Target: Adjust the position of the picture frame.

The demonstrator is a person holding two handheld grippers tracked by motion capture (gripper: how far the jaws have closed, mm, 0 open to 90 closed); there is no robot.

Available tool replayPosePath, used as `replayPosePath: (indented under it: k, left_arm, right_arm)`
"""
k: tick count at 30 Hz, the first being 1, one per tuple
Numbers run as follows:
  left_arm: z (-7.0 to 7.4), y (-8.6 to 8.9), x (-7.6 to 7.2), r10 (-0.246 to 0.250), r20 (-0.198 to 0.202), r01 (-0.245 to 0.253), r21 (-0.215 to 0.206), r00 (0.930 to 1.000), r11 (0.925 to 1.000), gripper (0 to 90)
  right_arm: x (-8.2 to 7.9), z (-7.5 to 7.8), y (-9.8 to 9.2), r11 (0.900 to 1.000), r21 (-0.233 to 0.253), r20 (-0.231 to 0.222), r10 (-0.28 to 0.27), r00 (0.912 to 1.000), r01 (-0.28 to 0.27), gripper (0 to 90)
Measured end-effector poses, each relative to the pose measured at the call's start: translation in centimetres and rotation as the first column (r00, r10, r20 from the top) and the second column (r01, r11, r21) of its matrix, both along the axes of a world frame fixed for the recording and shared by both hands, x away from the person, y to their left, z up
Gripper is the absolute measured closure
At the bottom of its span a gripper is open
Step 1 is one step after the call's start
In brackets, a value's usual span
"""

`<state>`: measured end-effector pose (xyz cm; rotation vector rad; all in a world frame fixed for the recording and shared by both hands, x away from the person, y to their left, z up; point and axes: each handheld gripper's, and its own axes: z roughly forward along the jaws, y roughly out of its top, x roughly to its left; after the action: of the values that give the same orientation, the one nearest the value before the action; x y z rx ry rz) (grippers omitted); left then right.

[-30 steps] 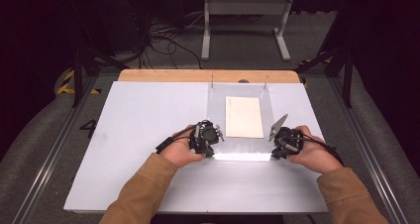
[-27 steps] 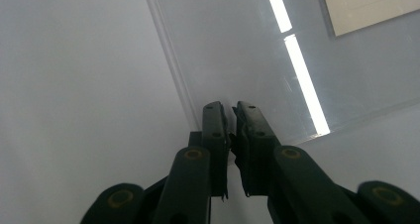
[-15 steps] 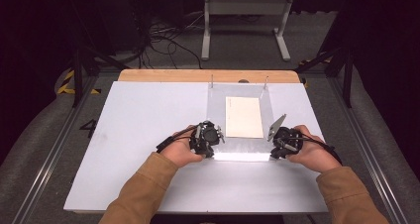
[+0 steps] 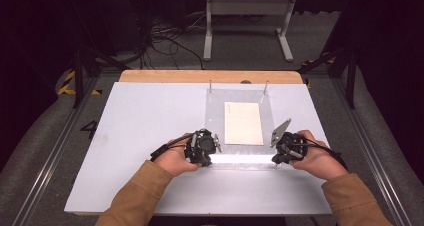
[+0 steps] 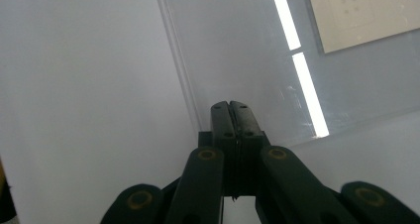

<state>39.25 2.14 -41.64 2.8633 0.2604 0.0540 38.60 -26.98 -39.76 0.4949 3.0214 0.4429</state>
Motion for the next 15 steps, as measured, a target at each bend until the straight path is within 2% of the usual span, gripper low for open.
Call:
replayPosePath:
  k: [7,15]
  left_arm:
    - [0.1,1.0,-2.2,-0.043,-0.013,0.043,0.025,0.999,0.9988,83.6]
    - [0.0,2.4,-4.2,-0.052,-0.009,0.053,0.045,0.9986,0.9976,83.6]
  right_arm:
    - [-0.3,-0.3,-1.1,0.999,0.031,0.002,-0.026,0.9997,0.026,89.6]
    - [-0.6,-0.5,-1.3,0.998,0.055,0.006,-0.027,0.9996,0.027,89.5]
